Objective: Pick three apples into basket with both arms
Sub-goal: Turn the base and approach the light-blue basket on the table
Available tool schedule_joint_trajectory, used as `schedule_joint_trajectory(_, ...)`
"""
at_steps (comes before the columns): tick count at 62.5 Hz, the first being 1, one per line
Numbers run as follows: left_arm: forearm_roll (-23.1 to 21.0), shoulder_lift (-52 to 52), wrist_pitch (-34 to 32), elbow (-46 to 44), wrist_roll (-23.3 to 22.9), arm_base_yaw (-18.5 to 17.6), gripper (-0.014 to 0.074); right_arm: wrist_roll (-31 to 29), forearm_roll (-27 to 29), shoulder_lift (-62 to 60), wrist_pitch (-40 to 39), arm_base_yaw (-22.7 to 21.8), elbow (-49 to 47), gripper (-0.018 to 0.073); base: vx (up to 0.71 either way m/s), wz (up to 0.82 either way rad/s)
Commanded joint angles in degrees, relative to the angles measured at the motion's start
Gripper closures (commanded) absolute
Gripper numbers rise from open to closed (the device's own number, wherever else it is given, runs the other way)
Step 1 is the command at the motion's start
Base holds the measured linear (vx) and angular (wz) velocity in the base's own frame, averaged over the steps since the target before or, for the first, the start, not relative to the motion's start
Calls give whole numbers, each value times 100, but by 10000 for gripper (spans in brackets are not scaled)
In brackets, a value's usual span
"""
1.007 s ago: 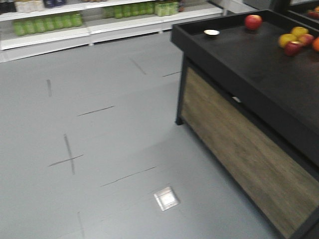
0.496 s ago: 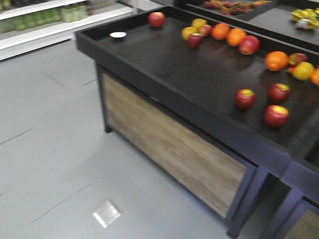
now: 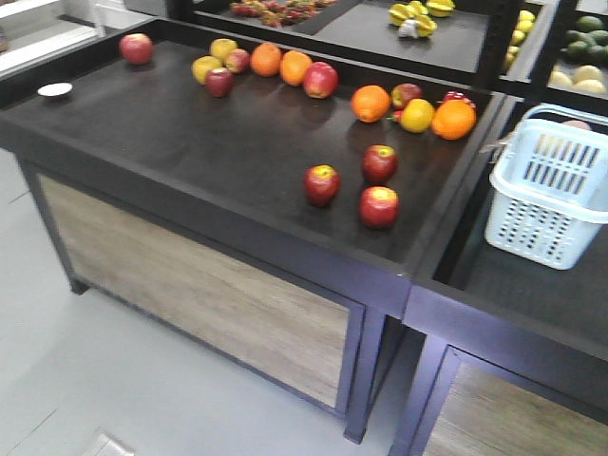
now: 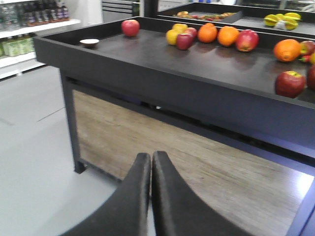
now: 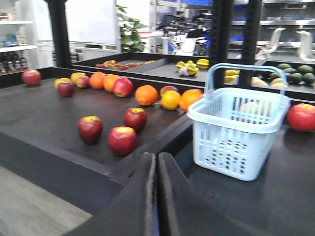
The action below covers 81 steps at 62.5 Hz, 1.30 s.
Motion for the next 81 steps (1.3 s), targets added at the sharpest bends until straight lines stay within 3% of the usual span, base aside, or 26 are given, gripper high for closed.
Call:
schedule_joint_trajectory(1, -16, -73, -396, 128, -16, -3, 603, -2, -59, -62, -405, -38, 76, 561, 7, -40)
schedule_joint_trajectory(81, -16, -73, -396, 128, -16, -3, 603, -2, -59, -62, -404, -38, 76, 561, 6, -20)
